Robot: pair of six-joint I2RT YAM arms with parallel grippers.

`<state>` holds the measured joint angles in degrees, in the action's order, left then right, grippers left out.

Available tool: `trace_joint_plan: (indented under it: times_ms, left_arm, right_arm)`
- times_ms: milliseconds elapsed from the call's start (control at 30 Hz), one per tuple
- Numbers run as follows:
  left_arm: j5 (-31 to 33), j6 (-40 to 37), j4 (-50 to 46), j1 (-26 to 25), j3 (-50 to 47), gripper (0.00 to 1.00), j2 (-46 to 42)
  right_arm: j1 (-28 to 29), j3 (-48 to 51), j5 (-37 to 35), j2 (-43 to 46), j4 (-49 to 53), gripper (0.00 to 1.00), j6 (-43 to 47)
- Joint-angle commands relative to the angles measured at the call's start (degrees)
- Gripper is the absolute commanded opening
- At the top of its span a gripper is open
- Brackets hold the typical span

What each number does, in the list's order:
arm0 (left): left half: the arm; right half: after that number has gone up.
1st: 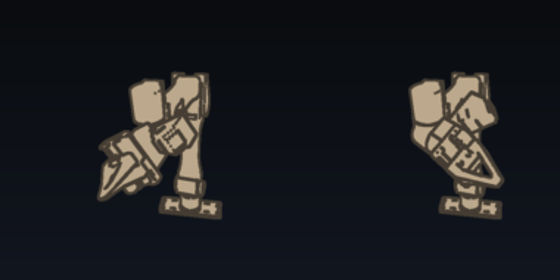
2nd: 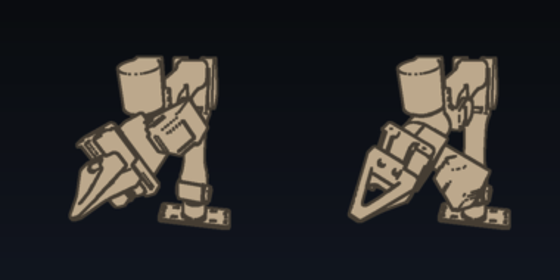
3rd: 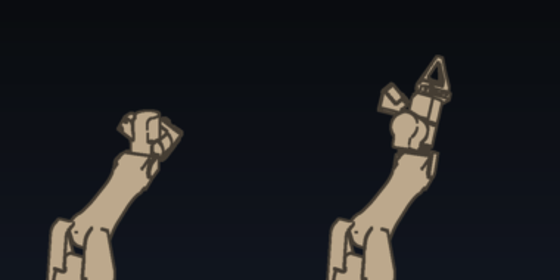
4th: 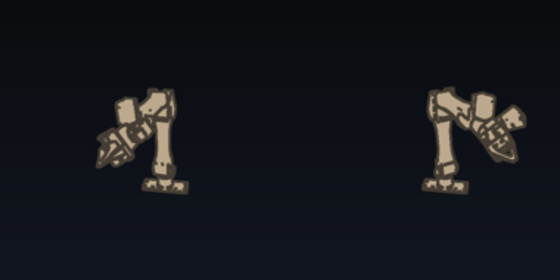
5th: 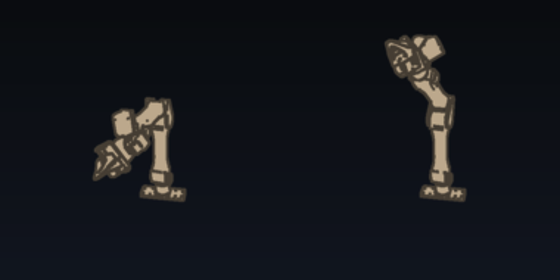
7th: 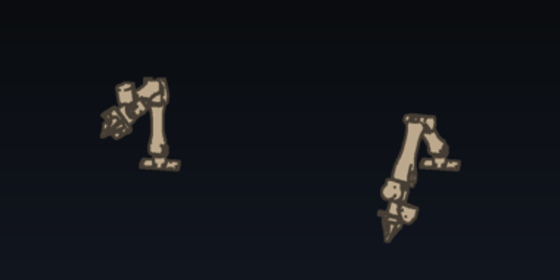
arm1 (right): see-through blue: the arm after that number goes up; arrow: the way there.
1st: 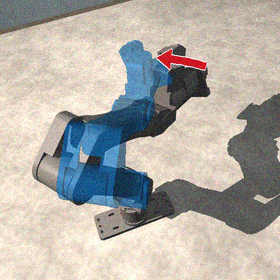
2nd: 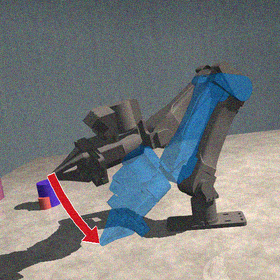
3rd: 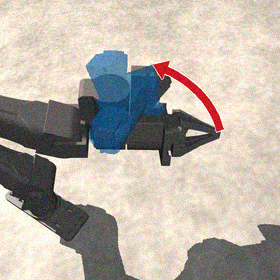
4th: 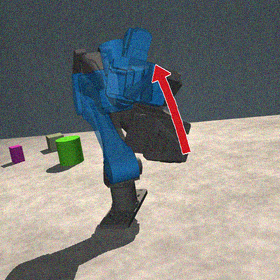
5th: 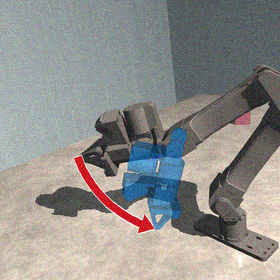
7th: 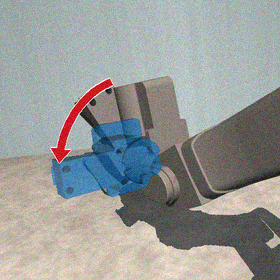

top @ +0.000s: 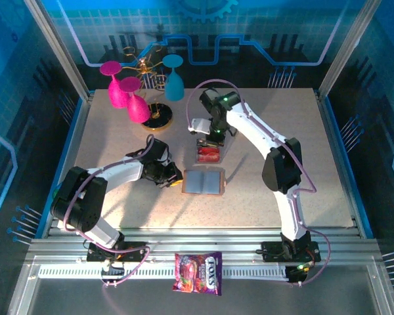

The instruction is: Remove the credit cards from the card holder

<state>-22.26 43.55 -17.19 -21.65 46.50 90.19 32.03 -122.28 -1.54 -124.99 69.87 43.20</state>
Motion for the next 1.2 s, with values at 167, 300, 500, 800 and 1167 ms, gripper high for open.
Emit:
trace_joint_plan:
  times_ms: [167,300,500,800,1167]
  left_arm:
    - [1.1,1.1,1.7,1.4,-1.5,0.16,-2.3]
    - [1.3,1.1,1.6,1.8,-1.5,0.16,-2.7]
    - [1.6,1.0,1.2,2.4,-1.8,0.16,-3.2]
    - [1.9,1.0,0.4,2.9,-2.2,0.16,-4.2]
    - [1.9,1.1,0.4,3.0,-2.9,0.16,-4.8]
  right_arm:
    - [-1.2,-10.0,-2.1,-6.7,6.7,0.0,4.2]
    - [-1.4,-13.5,-2.7,-8.0,7.6,0.0,5.9]
    - [-1.4,-15.7,-3.4,-11.8,8.6,0.0,8.8]
    - [-1.6,-17.1,-3.0,-14.4,9.1,0.0,9.4]
    - [-1.5,-17.0,-4.0,-14.8,7.8,0.18,8.7]
